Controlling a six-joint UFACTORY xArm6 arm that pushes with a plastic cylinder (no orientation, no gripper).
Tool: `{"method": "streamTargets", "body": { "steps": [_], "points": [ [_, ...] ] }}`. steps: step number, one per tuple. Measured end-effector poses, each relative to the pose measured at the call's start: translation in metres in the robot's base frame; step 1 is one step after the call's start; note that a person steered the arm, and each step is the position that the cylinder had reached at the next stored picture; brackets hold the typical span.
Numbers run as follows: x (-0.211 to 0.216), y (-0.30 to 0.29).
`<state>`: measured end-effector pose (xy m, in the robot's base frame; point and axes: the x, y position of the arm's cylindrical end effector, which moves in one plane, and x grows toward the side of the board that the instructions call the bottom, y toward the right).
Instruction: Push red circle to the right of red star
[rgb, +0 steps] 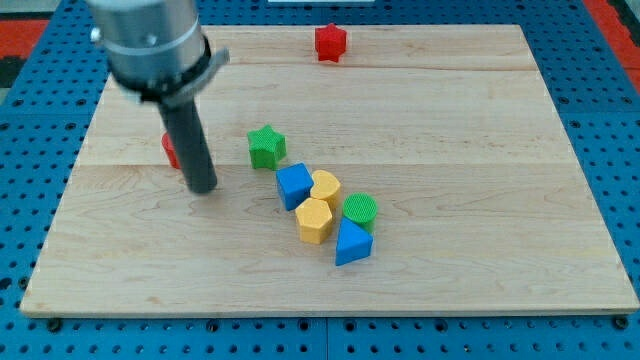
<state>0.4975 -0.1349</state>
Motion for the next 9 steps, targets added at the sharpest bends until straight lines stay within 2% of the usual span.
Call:
{"method": "streamTargets", "body": {
  "steps": [1,3,4,6,9],
  "points": [
    [-0.018,-0.056],
    [-0.115,-0.034],
    [-0.133,0.005],
    [-0.121,0.057],
    [-0.135,0.168]
  ]
}}
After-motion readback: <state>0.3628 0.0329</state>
